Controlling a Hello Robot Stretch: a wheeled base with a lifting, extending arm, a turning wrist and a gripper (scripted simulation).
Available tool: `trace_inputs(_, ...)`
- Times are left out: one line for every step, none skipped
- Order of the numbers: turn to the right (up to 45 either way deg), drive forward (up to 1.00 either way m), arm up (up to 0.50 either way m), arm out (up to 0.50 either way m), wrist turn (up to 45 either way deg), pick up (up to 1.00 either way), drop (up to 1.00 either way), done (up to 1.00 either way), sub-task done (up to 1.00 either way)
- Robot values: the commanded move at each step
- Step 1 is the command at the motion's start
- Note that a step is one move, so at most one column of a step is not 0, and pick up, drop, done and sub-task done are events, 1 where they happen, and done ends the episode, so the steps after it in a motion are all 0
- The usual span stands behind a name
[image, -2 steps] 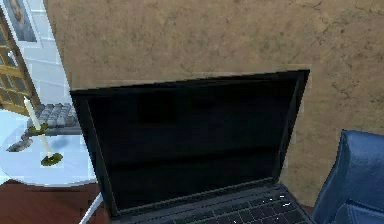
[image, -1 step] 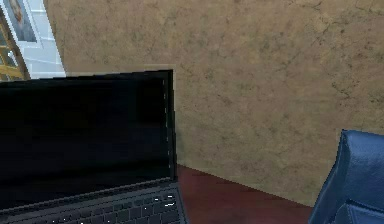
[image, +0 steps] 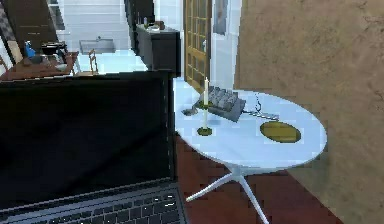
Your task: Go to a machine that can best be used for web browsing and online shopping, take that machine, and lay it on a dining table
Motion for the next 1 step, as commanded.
trace_inputs(-33.0, 0.00, 0.00, 0.00, 0.0, 0.00, 0.00, 0.00, 0.00)
